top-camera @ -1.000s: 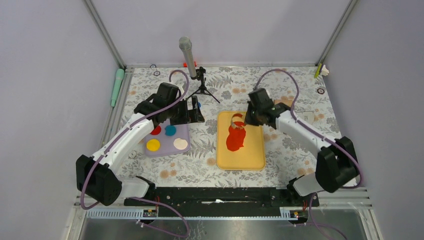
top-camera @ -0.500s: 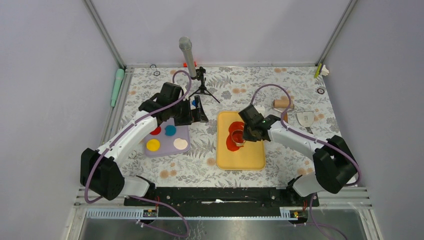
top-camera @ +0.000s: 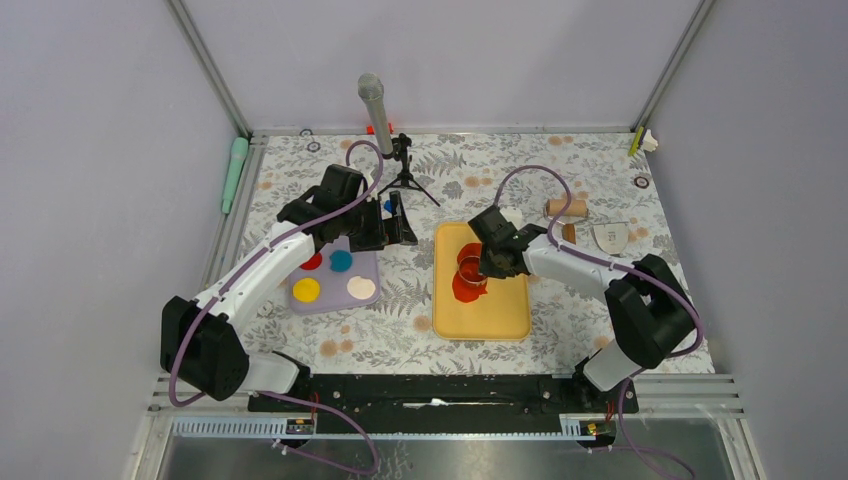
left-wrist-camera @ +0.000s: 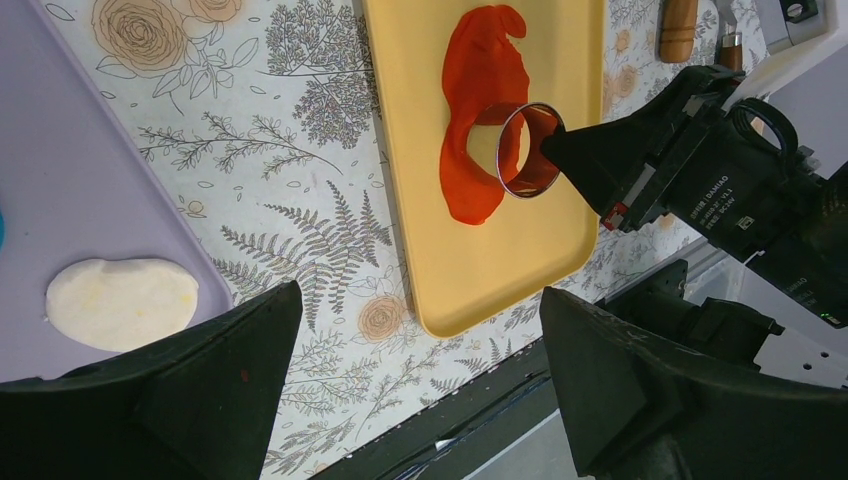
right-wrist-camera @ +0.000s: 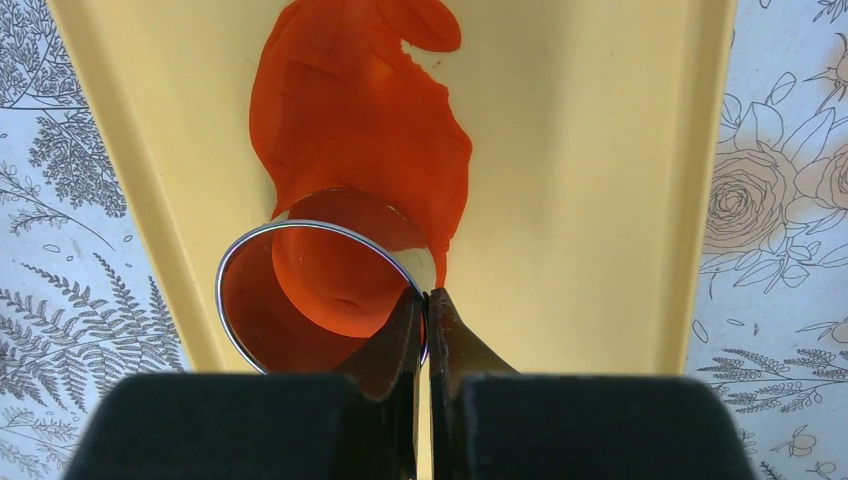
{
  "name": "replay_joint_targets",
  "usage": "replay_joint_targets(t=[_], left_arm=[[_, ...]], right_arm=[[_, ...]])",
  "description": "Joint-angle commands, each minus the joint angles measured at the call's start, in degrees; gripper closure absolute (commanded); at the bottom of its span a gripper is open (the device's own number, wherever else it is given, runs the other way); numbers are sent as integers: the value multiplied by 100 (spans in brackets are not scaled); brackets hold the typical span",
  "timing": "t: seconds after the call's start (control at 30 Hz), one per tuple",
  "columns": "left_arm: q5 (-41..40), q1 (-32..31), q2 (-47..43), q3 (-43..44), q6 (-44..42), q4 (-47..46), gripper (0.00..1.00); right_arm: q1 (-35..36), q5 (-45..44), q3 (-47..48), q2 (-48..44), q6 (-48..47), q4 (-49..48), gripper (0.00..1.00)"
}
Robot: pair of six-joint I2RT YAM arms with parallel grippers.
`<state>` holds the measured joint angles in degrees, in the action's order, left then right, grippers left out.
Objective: Roll out the dumpling wrappers from the dough
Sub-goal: Press the dumpling wrapper on the work surface.
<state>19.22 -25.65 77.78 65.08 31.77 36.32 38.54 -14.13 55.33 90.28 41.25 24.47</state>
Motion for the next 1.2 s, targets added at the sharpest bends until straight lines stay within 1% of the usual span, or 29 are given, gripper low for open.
replay_joint_targets(t=[0.0, 0.2, 0.47, 1.0, 1.03, 1.17], left_arm=[[121, 25, -43, 25, -30, -191, 4], [8, 25, -137, 70, -69, -178, 4], [68, 25, -79, 62, -57, -158, 4], [58, 25, -74, 5, -90, -160, 3], [115, 25, -64, -5, -132, -160, 3], [331, 4, 5, -46, -286, -160, 3]], right_arm=[[48, -291, 228, 93, 37, -109, 100], [44, -378, 236, 188, 79, -73, 100], [41, -427, 239, 247, 61, -69, 100], [47, -322, 267, 398, 54, -82, 100], [43, -323, 297, 416, 72, -46, 97], [45, -350, 468, 441, 72, 161, 66]])
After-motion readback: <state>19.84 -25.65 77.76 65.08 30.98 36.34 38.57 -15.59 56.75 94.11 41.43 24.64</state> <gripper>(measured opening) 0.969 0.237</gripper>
